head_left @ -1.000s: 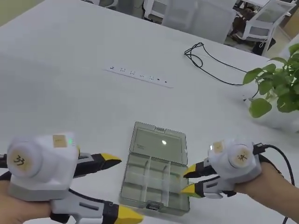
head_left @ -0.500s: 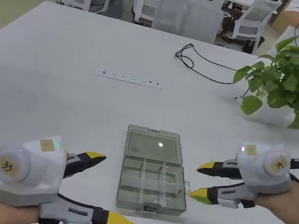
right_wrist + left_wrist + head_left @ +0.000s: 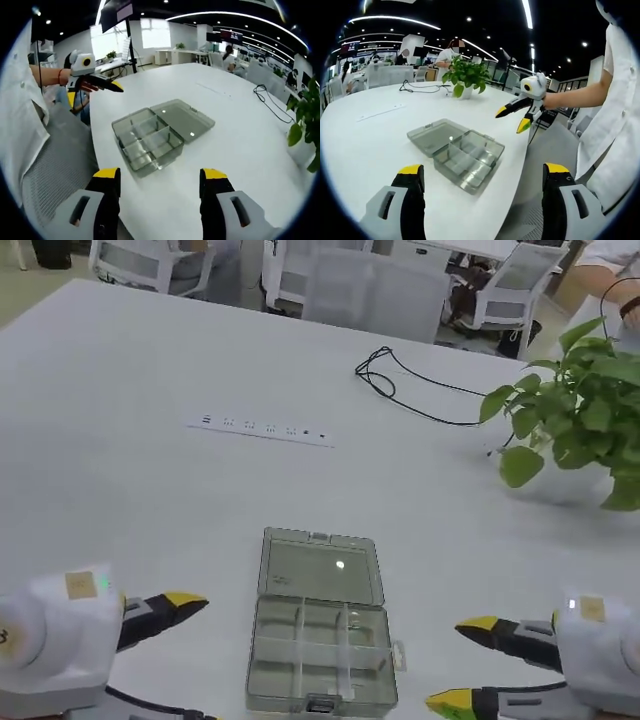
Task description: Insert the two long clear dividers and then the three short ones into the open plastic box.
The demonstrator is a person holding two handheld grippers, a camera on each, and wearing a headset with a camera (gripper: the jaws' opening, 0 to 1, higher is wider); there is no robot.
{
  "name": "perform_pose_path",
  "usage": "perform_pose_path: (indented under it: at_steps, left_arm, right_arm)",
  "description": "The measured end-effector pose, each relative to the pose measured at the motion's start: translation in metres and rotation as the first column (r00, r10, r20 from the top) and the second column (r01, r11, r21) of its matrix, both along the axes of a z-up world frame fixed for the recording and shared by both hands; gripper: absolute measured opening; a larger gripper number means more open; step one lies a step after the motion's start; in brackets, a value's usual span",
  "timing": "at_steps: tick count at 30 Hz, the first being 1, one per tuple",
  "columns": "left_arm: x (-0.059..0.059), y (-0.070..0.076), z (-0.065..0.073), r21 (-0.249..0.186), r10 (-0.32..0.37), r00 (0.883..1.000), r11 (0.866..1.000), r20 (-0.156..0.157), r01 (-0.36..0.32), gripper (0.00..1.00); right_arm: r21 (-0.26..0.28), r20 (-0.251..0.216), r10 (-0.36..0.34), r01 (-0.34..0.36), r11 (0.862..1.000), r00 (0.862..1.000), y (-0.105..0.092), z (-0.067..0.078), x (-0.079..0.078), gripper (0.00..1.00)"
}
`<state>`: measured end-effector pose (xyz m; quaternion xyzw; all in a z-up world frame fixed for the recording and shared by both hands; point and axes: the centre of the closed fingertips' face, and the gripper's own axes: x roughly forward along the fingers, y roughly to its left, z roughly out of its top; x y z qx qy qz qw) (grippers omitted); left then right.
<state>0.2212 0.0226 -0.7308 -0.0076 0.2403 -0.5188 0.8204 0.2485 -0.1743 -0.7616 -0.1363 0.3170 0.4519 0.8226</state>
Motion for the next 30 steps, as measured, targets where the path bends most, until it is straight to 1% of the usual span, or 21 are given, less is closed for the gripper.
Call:
perform_pose_path:
  at_steps: [4, 8, 16, 18, 30]
  left_arm:
    - [0.001, 0.000, -0.002, 0.004, -0.002, 1.000, 1.000, -0.001, 0.002, 1.00]
    - [0.002, 0.000, -0.004, 0.011, -0.004, 1.000, 1.000, 0.000, 0.004, 1.00]
    - [0.001, 0.002, -0.010, 0.026, -0.006, 1.000, 1.000, -0.008, 0.006, 1.00]
    - [0.001, 0.002, -0.010, 0.026, -0.006, 1.000, 1.000, -0.004, 0.006, 1.00]
    - [0.000, -0.001, -0.011, 0.029, -0.016, 1.000, 0.999, -0.005, 0.016, 1.00]
  right_arm:
    - [0.012, 0.003, -0.014, 0.014, 1.000, 1.000, -0.004, 0.001, 0.000, 0.67]
    - [0.016, 0.003, -0.014, 0.014, 1.000, 1.000, -0.004, 0.001, -0.001, 0.69]
    - [0.003, 0.004, -0.003, 0.003, 1.000, 1.000, -0.005, 0.000, -0.003, 0.69]
    - [0.003, 0.006, -0.004, 0.004, 1.000, 1.000, -0.005, 0.001, -0.003, 0.70]
    - [0.003, -0.002, 0.001, -0.001, 1.000, 1.000, -0.005, -0.001, -0.006, 0.71]
